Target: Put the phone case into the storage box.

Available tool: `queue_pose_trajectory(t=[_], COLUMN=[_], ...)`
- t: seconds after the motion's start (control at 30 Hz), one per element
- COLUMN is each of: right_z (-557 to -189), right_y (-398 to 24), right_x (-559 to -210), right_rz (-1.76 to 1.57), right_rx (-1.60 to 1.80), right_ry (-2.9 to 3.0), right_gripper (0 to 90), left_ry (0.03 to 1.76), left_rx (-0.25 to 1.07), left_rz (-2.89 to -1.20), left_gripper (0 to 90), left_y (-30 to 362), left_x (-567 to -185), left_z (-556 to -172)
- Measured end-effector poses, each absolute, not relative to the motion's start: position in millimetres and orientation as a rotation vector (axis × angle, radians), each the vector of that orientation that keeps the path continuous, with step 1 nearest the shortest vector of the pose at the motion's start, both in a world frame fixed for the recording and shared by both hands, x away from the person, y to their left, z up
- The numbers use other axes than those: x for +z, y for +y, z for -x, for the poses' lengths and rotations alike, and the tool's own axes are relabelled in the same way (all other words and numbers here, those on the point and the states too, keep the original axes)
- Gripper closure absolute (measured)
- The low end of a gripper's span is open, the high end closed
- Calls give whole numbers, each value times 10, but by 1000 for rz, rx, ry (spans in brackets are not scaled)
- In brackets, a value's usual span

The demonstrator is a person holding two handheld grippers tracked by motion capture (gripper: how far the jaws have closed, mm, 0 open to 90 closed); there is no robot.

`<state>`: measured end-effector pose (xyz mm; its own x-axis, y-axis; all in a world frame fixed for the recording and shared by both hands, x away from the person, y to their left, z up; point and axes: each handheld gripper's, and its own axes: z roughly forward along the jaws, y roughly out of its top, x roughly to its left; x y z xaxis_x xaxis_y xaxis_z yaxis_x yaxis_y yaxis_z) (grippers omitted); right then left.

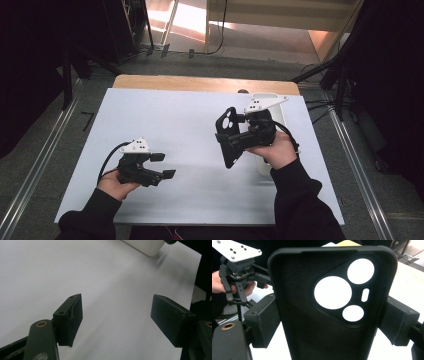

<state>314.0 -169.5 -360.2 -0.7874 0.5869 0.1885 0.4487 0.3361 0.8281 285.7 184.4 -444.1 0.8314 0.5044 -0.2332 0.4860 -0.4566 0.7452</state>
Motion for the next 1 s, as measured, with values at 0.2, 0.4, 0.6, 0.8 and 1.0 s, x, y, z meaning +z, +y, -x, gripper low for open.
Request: queue_pose_trajectory(t=[0.2,0.4,0.6,0.8,1.0], right_z=[-3139,-3123,-3123,-3129,-3156], right_y=[-1818,-1954,-2066,-2173,-2276], right_x=[-3533,-3446,-3401,-3357,-3334], right_rz=[-959,-975,-1011,-1046,-1100], right_rx=[1443,1439,1432,1417,1409], right_ry=[2424,2397,2366,2326,2276], right_gripper=[119,119,119,119,120], left_ry=[724,734,742,755,765], left_rx=[18,25,11,12,9], left_rz=[-2130,-2127,-2126,-2125,-2118], left_gripper=[252,252,252,252,252], left_y=[1901,1942,1960,1976,2006], left_x=[-4484,-4496,-4514,-4524,-4524], left_z=[-2822,-2801,-2792,-2789,-2776])
